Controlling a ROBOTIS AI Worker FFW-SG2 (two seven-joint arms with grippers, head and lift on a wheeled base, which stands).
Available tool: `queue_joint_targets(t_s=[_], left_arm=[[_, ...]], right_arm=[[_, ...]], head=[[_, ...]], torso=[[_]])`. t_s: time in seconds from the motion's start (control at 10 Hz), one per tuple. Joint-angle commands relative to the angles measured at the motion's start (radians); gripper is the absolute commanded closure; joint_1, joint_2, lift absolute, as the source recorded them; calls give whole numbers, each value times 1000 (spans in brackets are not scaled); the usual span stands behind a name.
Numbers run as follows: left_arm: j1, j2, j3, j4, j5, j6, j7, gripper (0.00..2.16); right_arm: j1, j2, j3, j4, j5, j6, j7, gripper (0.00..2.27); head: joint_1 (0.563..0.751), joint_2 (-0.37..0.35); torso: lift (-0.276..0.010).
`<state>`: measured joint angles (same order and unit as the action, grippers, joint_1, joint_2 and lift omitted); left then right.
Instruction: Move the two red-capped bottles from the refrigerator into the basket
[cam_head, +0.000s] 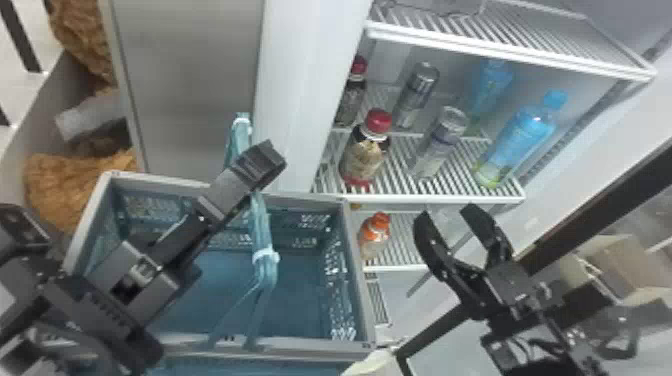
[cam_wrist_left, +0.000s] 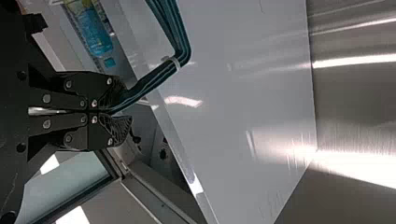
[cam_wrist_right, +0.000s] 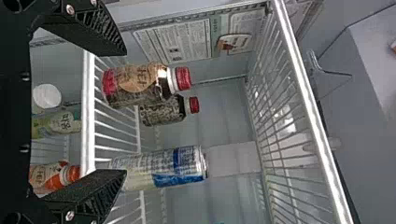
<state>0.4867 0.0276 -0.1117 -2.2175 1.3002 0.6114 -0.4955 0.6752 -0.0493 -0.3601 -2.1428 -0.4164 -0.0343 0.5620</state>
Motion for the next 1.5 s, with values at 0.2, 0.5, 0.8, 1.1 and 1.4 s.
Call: queue_joint_targets(t_s=[0.2, 0.5, 0.8, 1.1, 1.4], left_arm=[[2, 2, 0, 0, 2, 2, 0, 1204], [4, 5, 0, 0, 6, 0, 0, 1204], [4, 6, 0, 0, 8, -3, 0, 1204], [7, 8, 0, 0, 14, -5, 2, 1204], [9, 8, -2, 0, 18, -5, 3, 1204]], right_arm=[[-71, 0, 55, 1, 24, 44, -39, 114], [-96, 0, 85, -13, 52, 96, -70, 116], [-125, 5, 95, -33, 79, 142, -108, 116], [-170, 0, 113, -26, 105, 199, -116, 116], [-219, -4, 131, -11, 129, 243, -131, 116]], head=[[695, -350], [695, -350], [695, -350], [695, -350], [695, -350]], torso=[[0], [0], [0], [0], [0]])
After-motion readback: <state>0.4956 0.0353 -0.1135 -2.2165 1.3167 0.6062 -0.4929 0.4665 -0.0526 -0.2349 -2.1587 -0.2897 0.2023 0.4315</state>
